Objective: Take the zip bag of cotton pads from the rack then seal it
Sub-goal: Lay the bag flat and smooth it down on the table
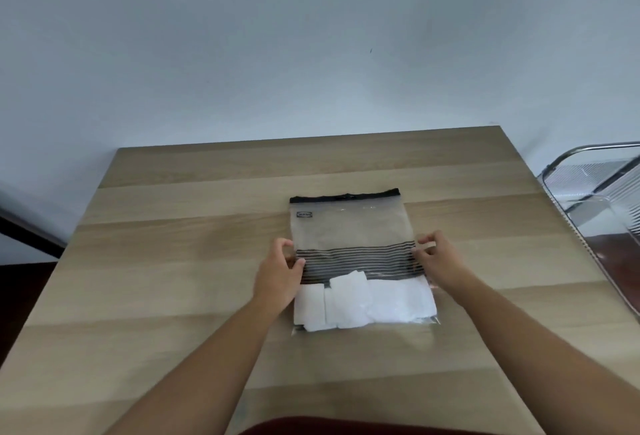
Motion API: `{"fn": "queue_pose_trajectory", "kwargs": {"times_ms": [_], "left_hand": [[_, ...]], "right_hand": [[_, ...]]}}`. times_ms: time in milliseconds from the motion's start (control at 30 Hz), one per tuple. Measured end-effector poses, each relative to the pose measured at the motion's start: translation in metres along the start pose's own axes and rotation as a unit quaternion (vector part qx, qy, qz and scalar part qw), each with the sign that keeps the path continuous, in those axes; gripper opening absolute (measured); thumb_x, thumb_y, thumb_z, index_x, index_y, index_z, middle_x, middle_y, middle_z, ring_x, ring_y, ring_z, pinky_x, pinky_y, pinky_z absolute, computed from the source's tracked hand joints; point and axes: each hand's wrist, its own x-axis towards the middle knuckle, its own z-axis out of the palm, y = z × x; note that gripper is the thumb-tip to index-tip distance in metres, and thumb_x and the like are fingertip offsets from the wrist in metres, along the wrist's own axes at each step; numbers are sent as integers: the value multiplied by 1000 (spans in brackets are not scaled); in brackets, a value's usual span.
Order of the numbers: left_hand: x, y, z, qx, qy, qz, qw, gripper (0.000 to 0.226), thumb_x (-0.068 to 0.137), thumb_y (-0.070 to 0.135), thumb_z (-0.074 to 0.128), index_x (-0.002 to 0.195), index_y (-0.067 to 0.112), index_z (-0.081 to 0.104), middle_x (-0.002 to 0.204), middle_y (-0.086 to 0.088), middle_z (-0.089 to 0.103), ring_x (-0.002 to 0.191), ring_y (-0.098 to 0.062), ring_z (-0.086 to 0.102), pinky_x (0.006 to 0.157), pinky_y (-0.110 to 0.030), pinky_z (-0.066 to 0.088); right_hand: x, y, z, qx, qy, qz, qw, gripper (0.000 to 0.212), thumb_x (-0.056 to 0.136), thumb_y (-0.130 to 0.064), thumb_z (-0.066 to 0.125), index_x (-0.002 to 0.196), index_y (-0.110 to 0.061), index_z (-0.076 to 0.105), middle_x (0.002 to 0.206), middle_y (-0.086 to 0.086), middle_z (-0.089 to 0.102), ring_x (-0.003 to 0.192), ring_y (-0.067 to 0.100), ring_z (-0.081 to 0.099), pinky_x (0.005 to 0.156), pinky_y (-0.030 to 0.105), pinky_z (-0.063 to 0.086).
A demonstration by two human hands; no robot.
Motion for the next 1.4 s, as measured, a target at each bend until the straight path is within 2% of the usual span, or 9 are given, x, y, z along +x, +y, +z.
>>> {"fn": "queue_pose_trajectory", "kwargs": {"times_ms": [100,200,400,600,700,767,967,1167,1400], "left_hand": [[9,1,-19,-46,-151,-3,987,71,84,4,62,139,33,29,120,-6,56,102,-22,60,82,-29,50],[12,0,-28,-32,-227,-1,973,75,80,-7,62,140,27,36,141,-5,45,119,-31,54,102,-39,45],[13,12,-25,-15,-241,-28,970,82,75,-4,70,141,29,34,142,-9,46,126,-34,47,105,-44,42],[8,63,1,-1,-219,38,975,89,72,-2,73,144,24,28,154,1,28,134,-20,37,100,-23,42],[5,105,35,-3,-219,55,974,93,72,-2,72,145,27,23,148,-16,37,126,-35,47,79,-21,54],[1,136,63,9,-216,67,974,95,72,1,73,145,31,20,139,-24,46,121,-37,51,84,-30,56],[-19,237,178,31,-207,143,967,95,74,11,74,145,36,17,146,-4,40,73,-5,60,52,-8,45],[-46,305,276,39,-207,175,962,95,74,11,74,147,29,17,155,4,26,122,-25,50,103,-37,44],[-58,337,354,53,-254,181,949,97,74,11,75,148,22,13,158,9,10,129,-30,44,109,-40,38]], "right_hand": [[-11,-2,-13,58,-83,21,995,33,87,-5,57,113,-19,43,100,4,63,73,18,64,49,27,48],[-18,2,-17,12,-131,12,991,62,81,10,56,130,-25,43,117,-2,54,81,20,64,54,27,49],[-12,9,-28,-10,-132,19,991,78,77,14,57,140,-28,38,107,4,64,70,15,61,45,15,46],[4,14,-84,-19,-110,-15,994,79,79,7,61,141,-33,32,96,6,71,62,11,57,46,16,44],[13,23,-131,-1,-96,-31,995,84,78,7,63,144,-30,26,97,5,70,59,6,61,46,14,44],[18,33,-168,-6,-81,-43,996,87,76,7,65,145,-28,24,109,9,68,71,16,61,54,18,45],[45,81,-303,-48,7,-54,997,88,70,9,72,143,-21,32,127,17,56,73,15,61,62,16,46],[73,135,-402,-91,33,-30,995,93,67,4,76,144,-20,30,143,15,44,101,28,61,92,35,49],[101,187,-453,-168,59,13,984,88,70,-3,72,143,-32,31,138,11,49,74,14,57,66,19,45]]}}
